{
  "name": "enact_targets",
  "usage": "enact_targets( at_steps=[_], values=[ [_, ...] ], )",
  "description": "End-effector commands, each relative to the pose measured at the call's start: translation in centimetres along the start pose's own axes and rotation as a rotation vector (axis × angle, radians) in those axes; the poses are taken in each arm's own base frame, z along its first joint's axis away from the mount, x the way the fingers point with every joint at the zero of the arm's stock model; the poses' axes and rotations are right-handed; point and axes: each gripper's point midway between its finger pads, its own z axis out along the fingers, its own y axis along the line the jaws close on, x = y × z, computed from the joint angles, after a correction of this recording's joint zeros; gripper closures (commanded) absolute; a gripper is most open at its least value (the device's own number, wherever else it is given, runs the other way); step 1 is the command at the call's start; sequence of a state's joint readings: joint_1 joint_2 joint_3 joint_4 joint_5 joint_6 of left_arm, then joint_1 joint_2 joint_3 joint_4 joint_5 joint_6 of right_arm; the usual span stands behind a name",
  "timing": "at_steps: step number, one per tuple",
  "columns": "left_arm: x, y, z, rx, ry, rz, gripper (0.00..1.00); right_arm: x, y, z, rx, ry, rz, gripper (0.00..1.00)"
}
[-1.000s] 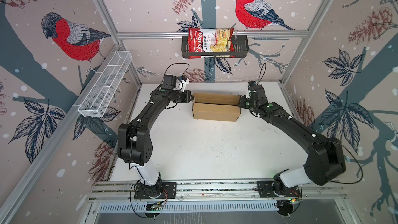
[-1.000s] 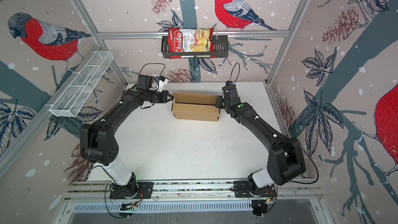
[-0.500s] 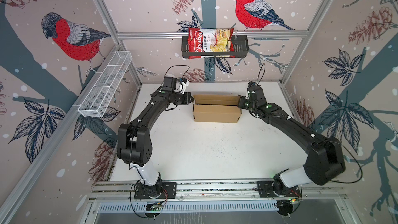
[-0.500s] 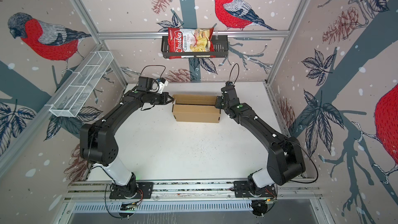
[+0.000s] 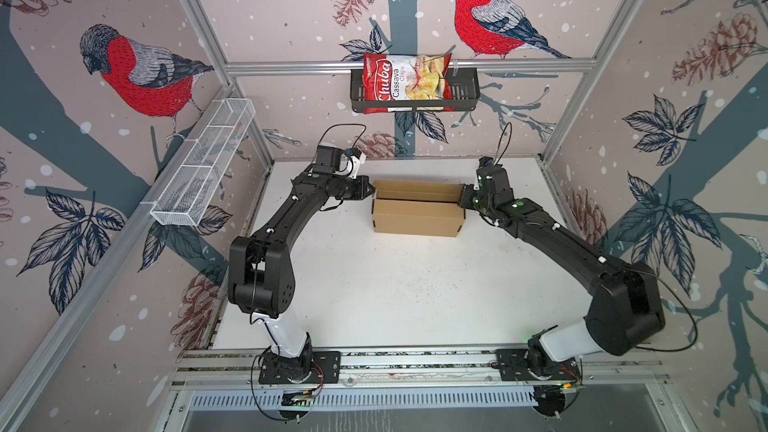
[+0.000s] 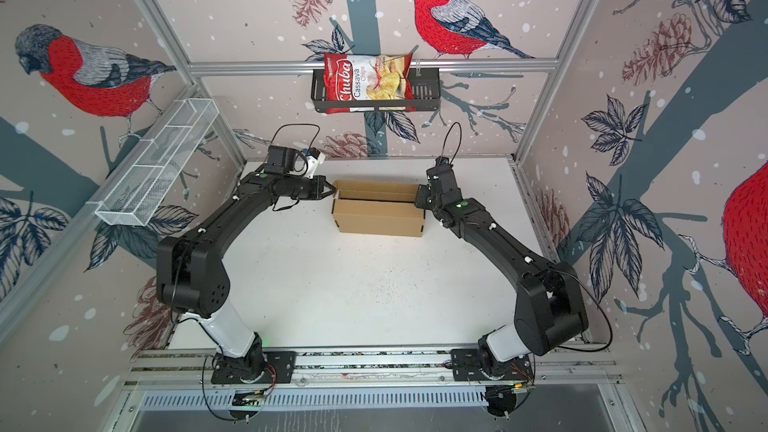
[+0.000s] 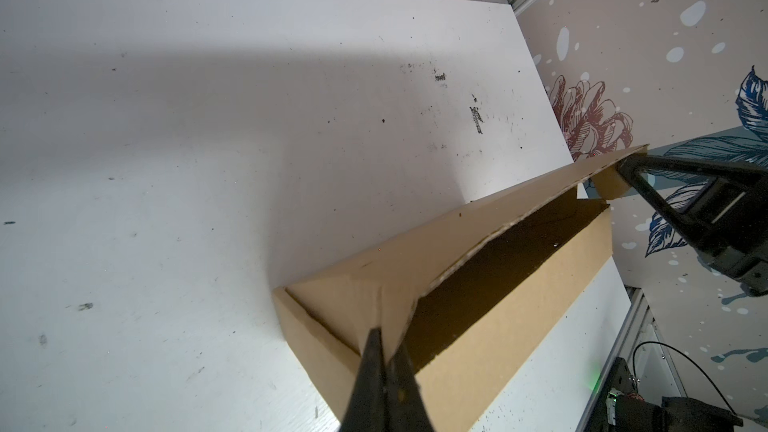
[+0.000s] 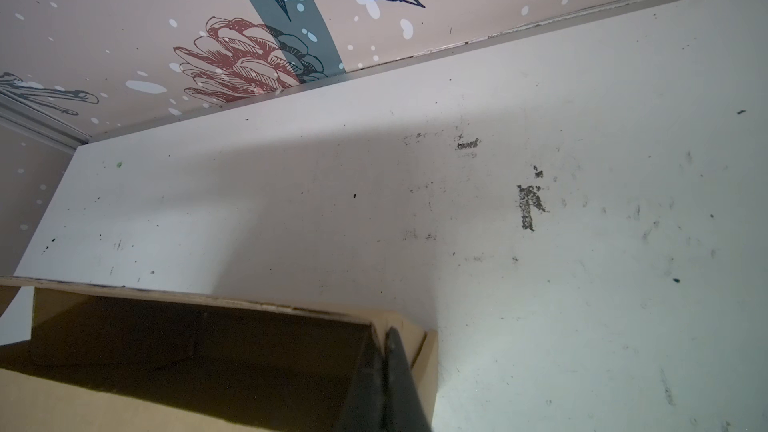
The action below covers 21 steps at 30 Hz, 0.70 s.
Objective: Fold the paper box
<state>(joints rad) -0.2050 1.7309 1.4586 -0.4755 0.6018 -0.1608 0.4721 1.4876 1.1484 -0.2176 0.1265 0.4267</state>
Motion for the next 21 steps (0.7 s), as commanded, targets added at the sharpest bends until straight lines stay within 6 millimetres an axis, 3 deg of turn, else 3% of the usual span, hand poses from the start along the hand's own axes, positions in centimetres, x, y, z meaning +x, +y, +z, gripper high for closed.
enact_targets(
  at_steps=[1,21],
  values=[
    [-0.39,-1.14,-0.02,0.049,-0.019,0.007,1.00,-0.12,0.21,-0.06,-0.009,-0.008,0.020,1.00],
    [-0.30,-1.35,0.00,0.054,-0.020,0.004,0.99,-0.11,0.07,0.20,-0.004,-0.006,0.028,1.00]
  ],
)
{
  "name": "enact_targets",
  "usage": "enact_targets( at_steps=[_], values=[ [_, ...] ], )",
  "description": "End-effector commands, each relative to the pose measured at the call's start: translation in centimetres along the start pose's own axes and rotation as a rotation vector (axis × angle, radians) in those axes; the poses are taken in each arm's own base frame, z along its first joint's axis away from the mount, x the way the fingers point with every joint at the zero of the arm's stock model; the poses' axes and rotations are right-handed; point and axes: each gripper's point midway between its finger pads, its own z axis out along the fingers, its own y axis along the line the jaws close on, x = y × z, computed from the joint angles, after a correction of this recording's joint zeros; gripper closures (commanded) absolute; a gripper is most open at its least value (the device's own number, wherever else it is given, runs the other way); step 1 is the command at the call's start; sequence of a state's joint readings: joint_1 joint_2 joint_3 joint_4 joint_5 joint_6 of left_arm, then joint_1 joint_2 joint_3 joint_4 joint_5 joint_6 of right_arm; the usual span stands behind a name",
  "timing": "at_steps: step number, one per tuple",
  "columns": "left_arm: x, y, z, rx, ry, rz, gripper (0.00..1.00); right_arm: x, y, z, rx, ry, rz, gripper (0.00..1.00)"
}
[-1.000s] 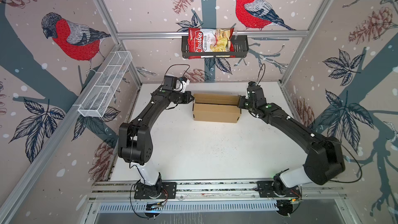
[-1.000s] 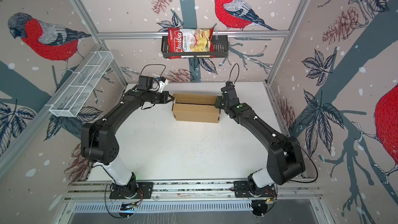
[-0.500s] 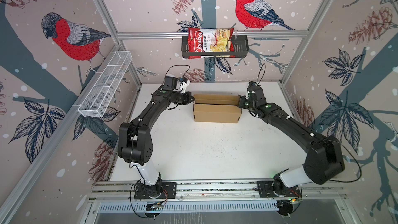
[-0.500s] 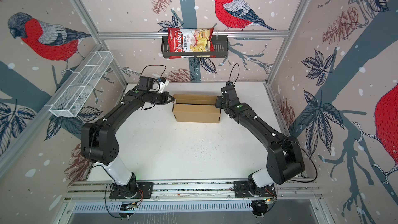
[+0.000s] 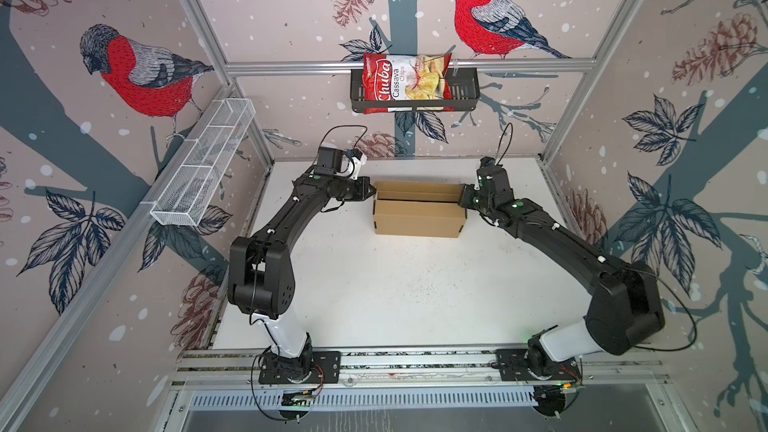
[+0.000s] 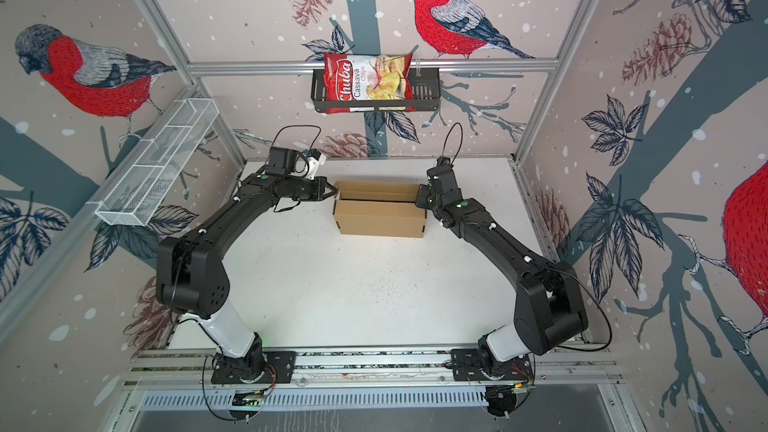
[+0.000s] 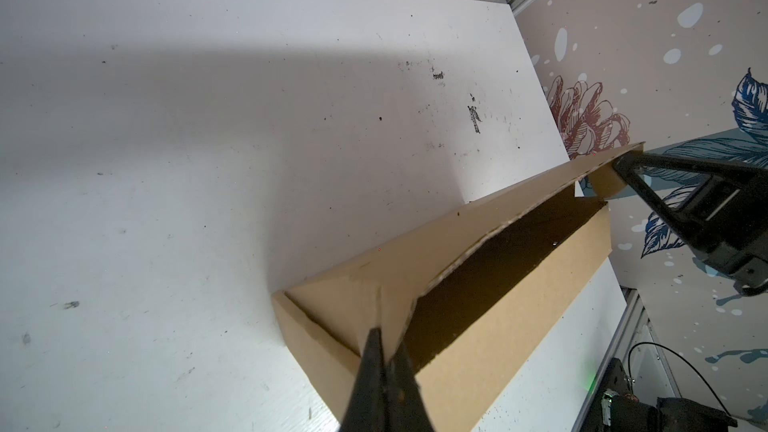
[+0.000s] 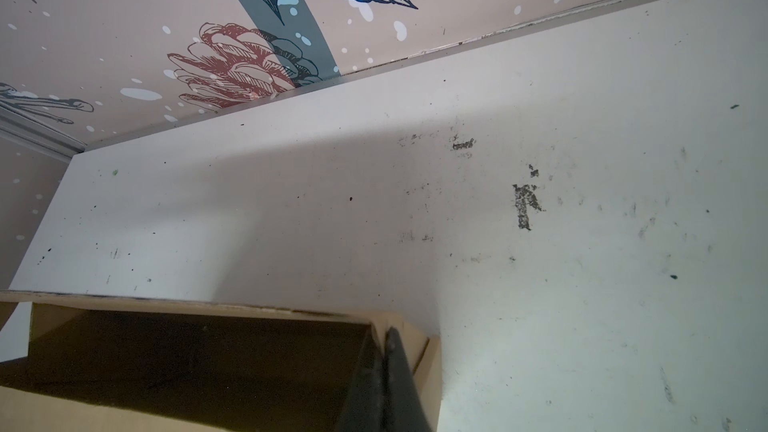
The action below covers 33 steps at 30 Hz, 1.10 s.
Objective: Fold the paper box
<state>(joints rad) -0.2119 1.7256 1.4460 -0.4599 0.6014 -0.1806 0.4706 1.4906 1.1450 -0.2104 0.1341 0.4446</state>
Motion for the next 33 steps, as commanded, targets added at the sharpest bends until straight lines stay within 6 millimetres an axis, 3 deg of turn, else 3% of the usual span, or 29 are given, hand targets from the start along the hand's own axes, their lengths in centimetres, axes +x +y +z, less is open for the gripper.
enact_targets(
  at_steps=[1,7,16,23,29,33],
  values=[
    [-0.2,-1.2,-0.1,0.051,-0.014,0.015,0.99,-0.1,0.3,0.1,-0.013,-0.002,0.008,1.00],
    [0.1,-1.6,-0.4,0.065,-0.013,0.011,1.00,0.0,0.3,0.2,-0.010,-0.001,0.011,1.00],
    [1.5,-0.7,0.2,0.047,0.011,-0.002,0.99,0.0,0.4,0.3,-0.013,0.002,0.011,1.00],
    [-1.2,-1.3,-1.4,0.013,-0.046,0.045,0.74,0.2,0.2,0.4,-0.009,0.006,-0.005,1.00],
    [-2.9,-1.4,-2.6,-0.010,-0.068,0.073,0.67,0.1,-0.1,0.4,-0.006,0.014,-0.028,1.00],
    [-3.9,-0.7,-5.5,-0.110,-0.105,0.101,0.65,-0.1,-0.1,0.3,-0.007,0.015,-0.033,1.00]
  ],
)
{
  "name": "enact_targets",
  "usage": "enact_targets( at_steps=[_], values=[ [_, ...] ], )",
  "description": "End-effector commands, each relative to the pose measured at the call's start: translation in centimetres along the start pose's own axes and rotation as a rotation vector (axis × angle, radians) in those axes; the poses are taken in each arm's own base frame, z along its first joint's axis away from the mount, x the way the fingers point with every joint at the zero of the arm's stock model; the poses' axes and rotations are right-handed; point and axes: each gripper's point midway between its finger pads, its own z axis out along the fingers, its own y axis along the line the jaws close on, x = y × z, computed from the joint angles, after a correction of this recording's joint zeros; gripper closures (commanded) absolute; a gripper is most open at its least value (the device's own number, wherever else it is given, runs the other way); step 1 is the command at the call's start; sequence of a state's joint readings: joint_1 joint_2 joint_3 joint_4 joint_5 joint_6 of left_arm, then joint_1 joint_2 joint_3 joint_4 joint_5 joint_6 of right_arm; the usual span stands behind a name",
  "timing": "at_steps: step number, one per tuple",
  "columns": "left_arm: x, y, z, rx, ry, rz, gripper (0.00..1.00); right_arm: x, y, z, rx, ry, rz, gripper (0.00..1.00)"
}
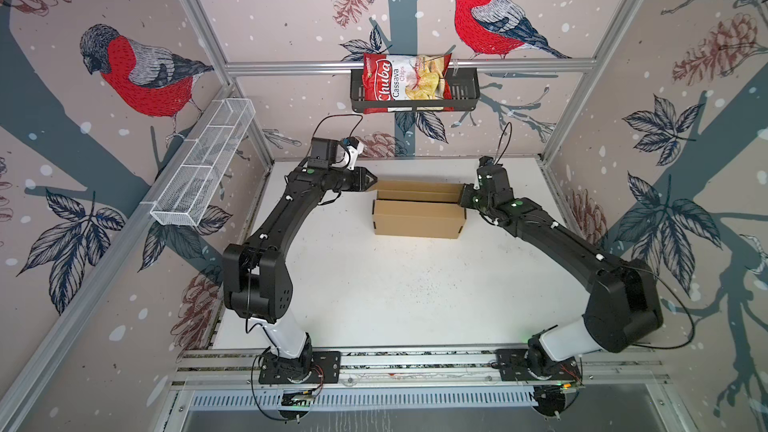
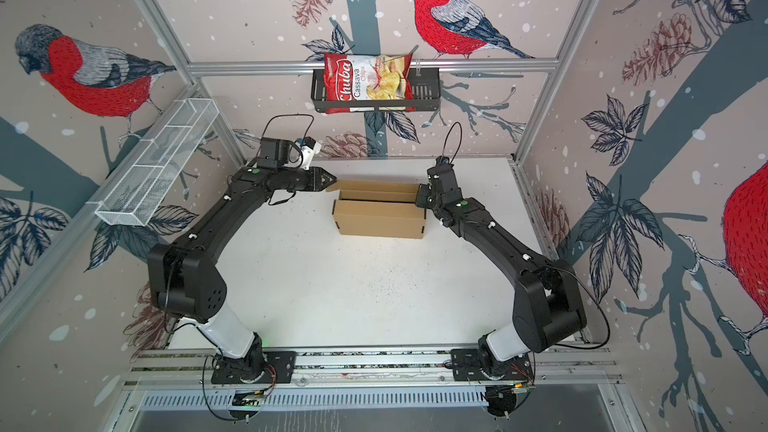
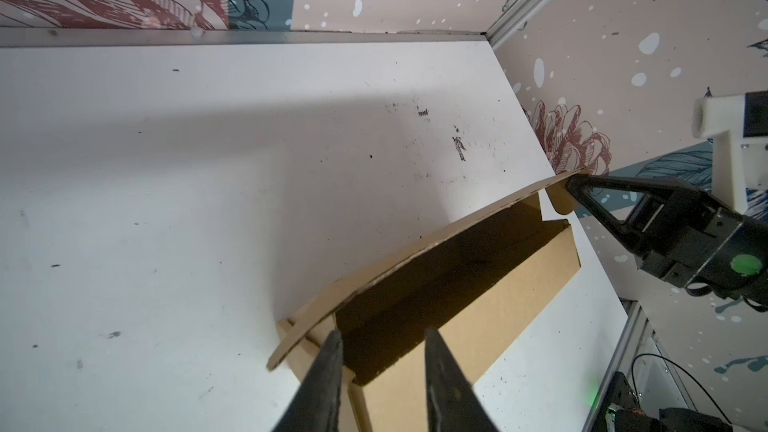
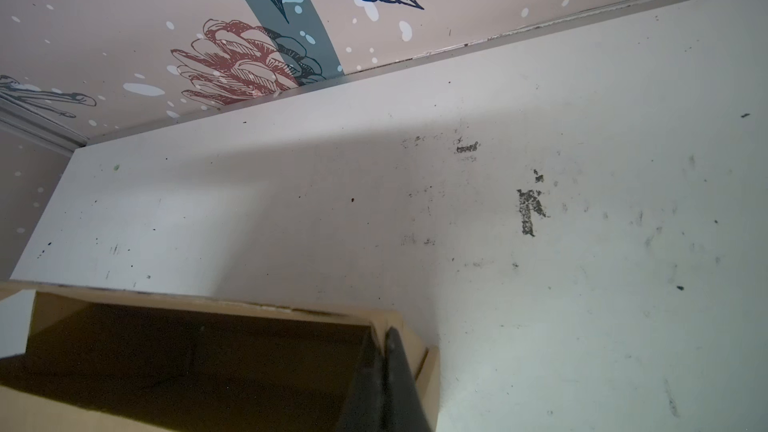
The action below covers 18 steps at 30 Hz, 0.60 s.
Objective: Fold the paper box
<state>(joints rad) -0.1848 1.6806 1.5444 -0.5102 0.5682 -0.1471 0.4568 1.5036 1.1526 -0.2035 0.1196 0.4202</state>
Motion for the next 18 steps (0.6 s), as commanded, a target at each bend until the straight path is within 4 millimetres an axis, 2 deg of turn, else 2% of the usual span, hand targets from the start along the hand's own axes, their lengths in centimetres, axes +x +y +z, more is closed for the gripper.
enact_targets(
  at_steps=[1,4,6,9,11,14,18],
  values=[
    [-0.4,0.4,-2.6,-0.097,-0.015,0.056,0.65,0.1,0.1,-0.1,-0.005,0.014,-0.018,1.00],
    [0.2,-0.8,-4.6,-0.110,-0.034,0.095,0.66,0.0,0.2,-0.1,-0.005,0.014,-0.019,1.00],
    [1.7,-3.3,-4.7,-0.063,-0.028,0.154,0.66,-0.1,0.2,-0.1,-0.006,0.012,-0.020,0.98],
    [5.2,-7.4,-3.2,0.048,0.024,0.219,0.66,-0.3,0.2,-0.2,-0.002,0.008,-0.022,0.94],
    [8.2,-10.3,-2.0,0.154,0.063,0.247,0.66,-0.4,0.3,-0.1,-0.006,0.008,-0.025,0.93],
    [11.5,-12.2,-0.5,0.255,0.064,0.253,0.66,-0.5,0.5,-0.1,-0.014,0.012,-0.031,0.90],
    [13.2,-13.2,1.3,0.322,0.010,0.237,0.66,-0.7,0.7,-0.2,-0.019,0.010,-0.040,0.83]
  ],
)
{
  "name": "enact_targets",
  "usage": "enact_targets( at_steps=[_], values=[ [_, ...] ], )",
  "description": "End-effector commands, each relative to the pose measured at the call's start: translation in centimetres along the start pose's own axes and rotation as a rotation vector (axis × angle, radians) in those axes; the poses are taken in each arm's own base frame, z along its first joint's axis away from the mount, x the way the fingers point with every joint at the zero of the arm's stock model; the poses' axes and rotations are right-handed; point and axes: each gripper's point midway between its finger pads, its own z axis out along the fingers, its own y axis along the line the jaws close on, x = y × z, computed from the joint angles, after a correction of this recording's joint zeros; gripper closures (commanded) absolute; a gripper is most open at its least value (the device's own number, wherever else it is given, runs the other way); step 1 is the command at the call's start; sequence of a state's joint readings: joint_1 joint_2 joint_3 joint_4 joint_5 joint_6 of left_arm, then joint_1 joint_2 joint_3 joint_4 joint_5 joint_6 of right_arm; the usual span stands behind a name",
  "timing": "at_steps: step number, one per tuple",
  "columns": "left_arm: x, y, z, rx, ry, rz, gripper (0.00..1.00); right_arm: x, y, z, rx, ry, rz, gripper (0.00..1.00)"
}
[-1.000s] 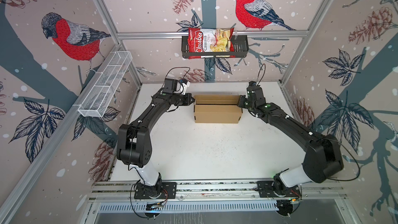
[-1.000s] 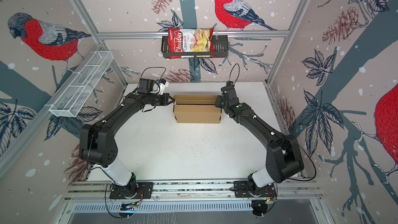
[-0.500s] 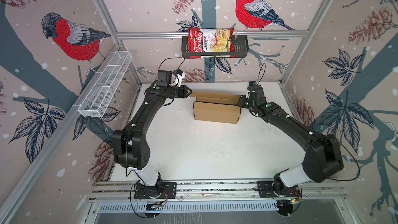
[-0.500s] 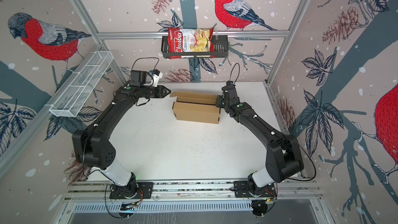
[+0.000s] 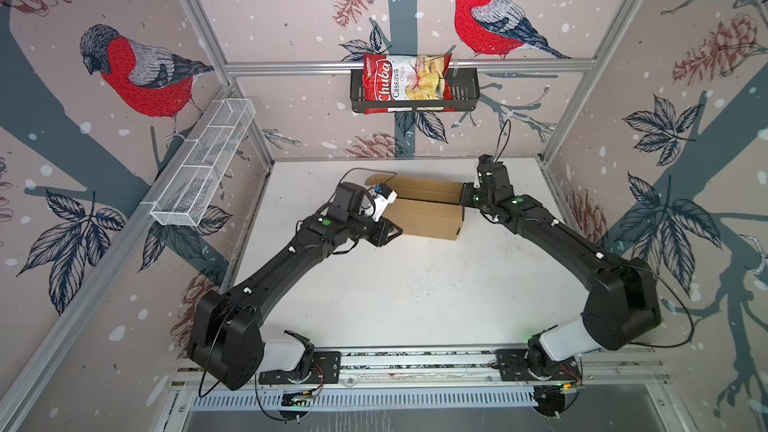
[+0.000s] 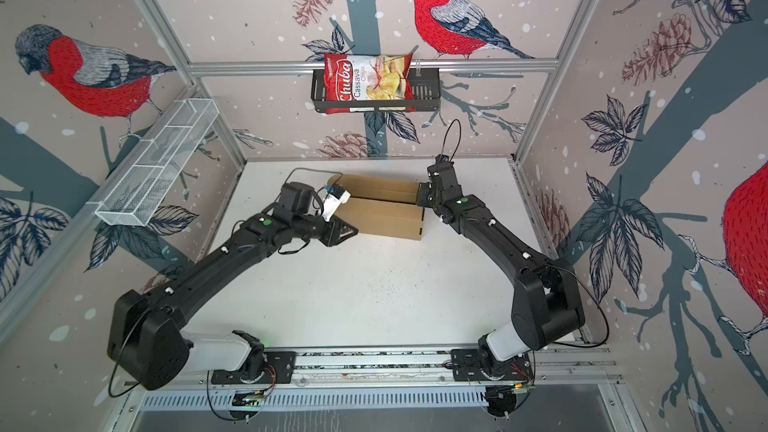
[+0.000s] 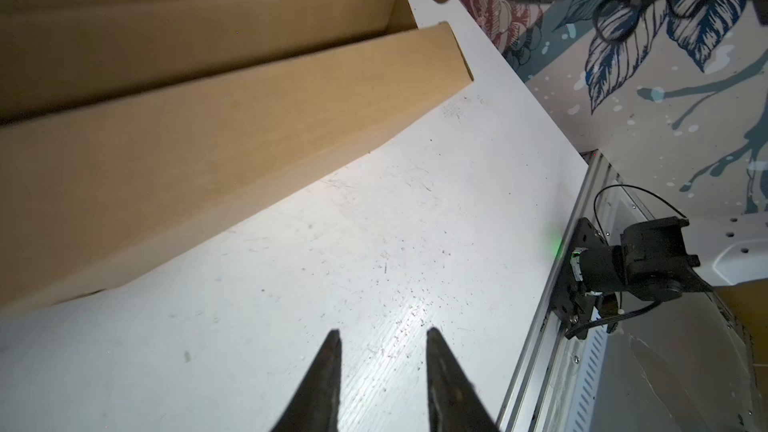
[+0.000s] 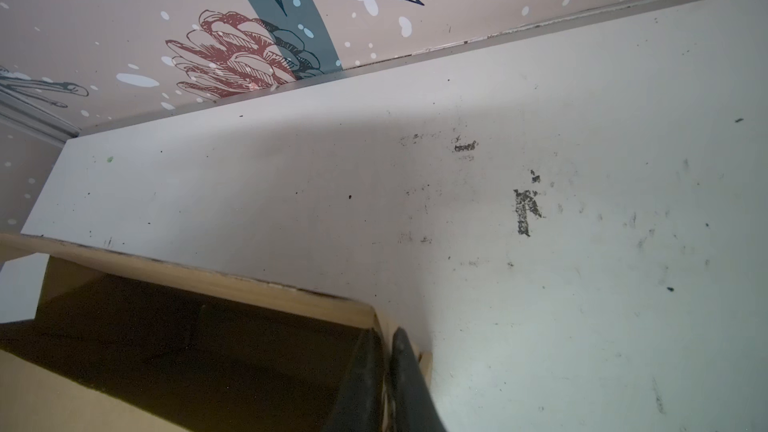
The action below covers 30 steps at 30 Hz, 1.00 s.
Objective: Fold the paper box
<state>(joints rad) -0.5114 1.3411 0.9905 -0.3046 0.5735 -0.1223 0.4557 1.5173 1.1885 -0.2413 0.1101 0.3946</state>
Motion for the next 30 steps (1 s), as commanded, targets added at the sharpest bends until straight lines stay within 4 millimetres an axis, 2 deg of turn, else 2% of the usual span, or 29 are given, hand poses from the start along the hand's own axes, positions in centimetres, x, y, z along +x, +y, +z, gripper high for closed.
enact_targets(
  at_steps=[1,5,9,13,15,18,22,25,27,30],
  values=[
    [-2.8,-1.8,1.0,0.088,-0.159,0.054,0.65,-0.5,0.4,-0.2,-0.017,-0.006,-0.016,0.81],
    [-2.0,-1.9,2.9,0.109,-0.150,0.063,0.66,-0.8,0.9,-0.5,-0.040,-0.003,-0.021,0.73],
    [-1.2,-0.6,4.1,0.078,-0.140,0.057,0.66,-1.5,1.6,-1.3,-0.071,-0.013,-0.031,0.60],
    [-1.1,-0.2,4.5,0.075,-0.169,0.068,0.67,-2.5,2.0,-1.5,-0.084,-0.025,-0.105,0.43],
    [-1.2,-0.4,4.4,0.083,-0.194,0.082,0.67,-3.2,2.4,-1.1,-0.096,-0.024,-0.126,0.39],
    [-1.4,-0.5,4.2,0.086,-0.239,0.108,0.66,-3.9,3.9,0.2,-0.153,0.004,-0.160,0.33],
    [-1.2,-0.3,4.3,0.082,-0.278,0.135,0.65,-3.9,7.9,2.8,-0.299,0.102,-0.180,0.31],
    [-0.9,0.0,4.7,0.068,-0.283,0.147,0.65,-4.1,10.0,4.7,-0.385,0.166,-0.158,0.32],
    [-0.9,0.1,4.9,0.064,-0.293,0.151,0.65,-4.0,11.7,5.1,-0.462,0.211,-0.143,0.33],
    [-1.4,0.5,5.4,0.055,-0.321,0.150,0.64,-3.0,13.2,5.3,-0.553,0.284,-0.111,0.38]
  ],
)
